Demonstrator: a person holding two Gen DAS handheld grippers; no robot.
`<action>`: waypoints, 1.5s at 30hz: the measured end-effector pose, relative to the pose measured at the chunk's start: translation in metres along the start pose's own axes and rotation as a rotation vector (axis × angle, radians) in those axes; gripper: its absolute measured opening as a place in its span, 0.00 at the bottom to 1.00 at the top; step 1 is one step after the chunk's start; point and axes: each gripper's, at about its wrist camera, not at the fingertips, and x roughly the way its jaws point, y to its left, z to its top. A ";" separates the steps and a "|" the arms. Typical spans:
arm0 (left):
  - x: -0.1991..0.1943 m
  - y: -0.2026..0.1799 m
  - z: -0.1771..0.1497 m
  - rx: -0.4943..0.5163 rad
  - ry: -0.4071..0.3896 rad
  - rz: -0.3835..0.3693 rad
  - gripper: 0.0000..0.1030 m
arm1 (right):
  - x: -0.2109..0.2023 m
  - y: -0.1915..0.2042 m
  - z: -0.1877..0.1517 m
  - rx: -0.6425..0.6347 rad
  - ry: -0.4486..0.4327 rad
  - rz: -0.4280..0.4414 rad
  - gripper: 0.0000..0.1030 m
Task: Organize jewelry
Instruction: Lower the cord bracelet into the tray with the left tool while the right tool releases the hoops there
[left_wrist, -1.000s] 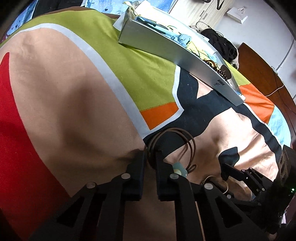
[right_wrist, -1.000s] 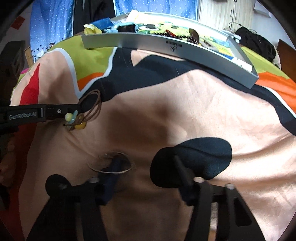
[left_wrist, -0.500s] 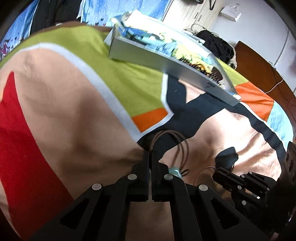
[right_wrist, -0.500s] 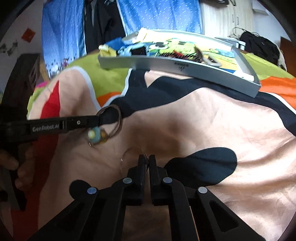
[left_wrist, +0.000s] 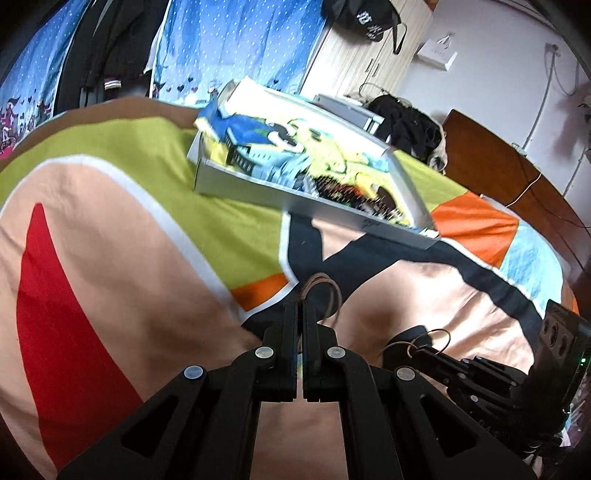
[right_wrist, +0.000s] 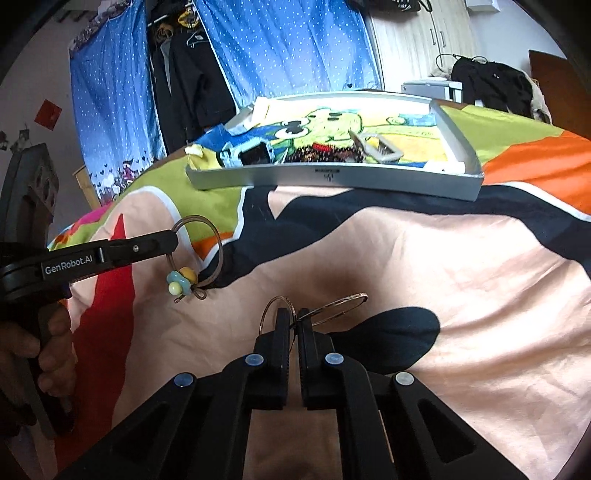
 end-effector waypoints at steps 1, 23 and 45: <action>-0.002 -0.001 0.001 0.000 -0.007 -0.004 0.00 | -0.003 0.000 0.001 0.001 -0.004 0.000 0.05; 0.067 -0.036 0.157 0.004 -0.057 0.040 0.00 | 0.048 -0.101 0.189 0.099 -0.061 -0.005 0.05; 0.116 -0.026 0.161 -0.038 0.127 0.168 0.53 | 0.084 -0.159 0.177 0.351 0.184 -0.018 0.41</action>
